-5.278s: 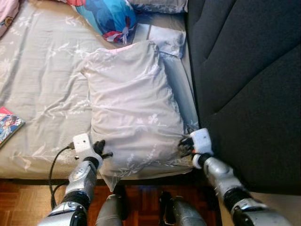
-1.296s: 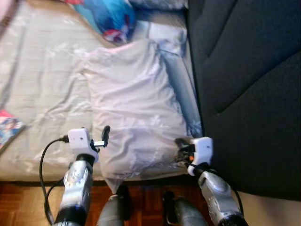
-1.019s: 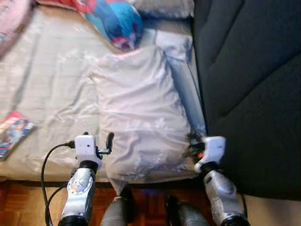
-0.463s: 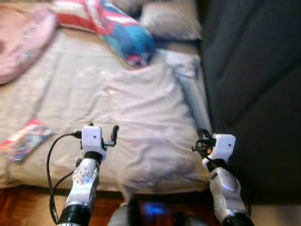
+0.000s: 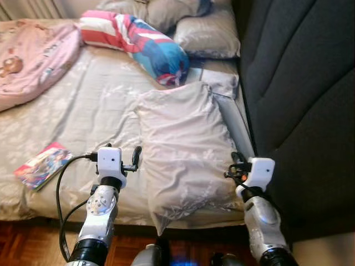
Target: Clean up the room
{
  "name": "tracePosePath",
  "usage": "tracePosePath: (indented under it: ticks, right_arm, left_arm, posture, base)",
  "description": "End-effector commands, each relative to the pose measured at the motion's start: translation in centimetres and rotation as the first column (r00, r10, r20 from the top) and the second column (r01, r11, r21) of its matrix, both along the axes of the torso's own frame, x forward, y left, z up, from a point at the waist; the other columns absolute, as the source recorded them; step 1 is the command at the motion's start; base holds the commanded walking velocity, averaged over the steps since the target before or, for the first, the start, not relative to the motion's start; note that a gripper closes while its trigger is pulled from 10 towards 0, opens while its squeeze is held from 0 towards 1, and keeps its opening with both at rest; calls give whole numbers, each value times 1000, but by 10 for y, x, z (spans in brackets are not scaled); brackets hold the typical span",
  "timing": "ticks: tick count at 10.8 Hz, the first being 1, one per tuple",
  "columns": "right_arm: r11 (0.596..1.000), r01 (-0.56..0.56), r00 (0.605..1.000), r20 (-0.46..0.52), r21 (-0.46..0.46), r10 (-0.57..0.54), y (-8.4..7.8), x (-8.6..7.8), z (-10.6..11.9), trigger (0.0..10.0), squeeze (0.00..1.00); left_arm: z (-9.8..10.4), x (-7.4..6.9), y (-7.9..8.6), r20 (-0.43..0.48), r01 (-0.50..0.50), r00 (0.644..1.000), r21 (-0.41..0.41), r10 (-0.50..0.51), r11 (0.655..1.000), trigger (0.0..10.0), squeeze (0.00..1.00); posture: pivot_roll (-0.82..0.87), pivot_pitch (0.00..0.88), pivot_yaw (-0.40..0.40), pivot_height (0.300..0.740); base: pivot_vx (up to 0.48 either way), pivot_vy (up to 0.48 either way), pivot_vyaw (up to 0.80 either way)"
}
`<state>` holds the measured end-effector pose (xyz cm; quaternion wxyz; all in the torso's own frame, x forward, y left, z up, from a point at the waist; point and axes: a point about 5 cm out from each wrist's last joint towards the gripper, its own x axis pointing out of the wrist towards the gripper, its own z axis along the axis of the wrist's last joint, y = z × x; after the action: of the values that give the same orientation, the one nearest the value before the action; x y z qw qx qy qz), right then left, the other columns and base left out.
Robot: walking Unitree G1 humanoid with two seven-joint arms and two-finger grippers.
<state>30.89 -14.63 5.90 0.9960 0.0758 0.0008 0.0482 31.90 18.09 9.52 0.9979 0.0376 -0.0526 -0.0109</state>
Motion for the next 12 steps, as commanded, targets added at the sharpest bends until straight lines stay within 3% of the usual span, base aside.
tracePosePath:
  ticks: [1,3,9,12]
  right_arm:
    - [1000,11,1000,-8,6,-11,-1,-1,-3,10000,0]
    - [1000,9,1000,-9,5,-9,1,0,-3,10000,0]
    - [1000,28,1000,-3,4,-28,-4,4,0,10000,0]
    - [999,35,999,-7,2,-34,-5,4,-1,10000,0]
  left_arm:
    - [-4,-1,-3,-24,14,1000,4,-14,1000,10000,0]
    - [-4,-1,-2,-27,14,1000,9,-14,1000,10000,0]
    - [6,1,-2,4,31,1000,-21,-30,999,10000,0]
    - [10,5,-3,7,32,999,-27,-32,999,10000,0]
  posture:
    - [53,177,34,740]
    - [57,173,35,740]
    - [60,193,40,740]
    - [58,200,43,740]
  base:
    - [0,480,0]
    - [0,480,0]
    - [0,0,0]
    - [0,-276,0]
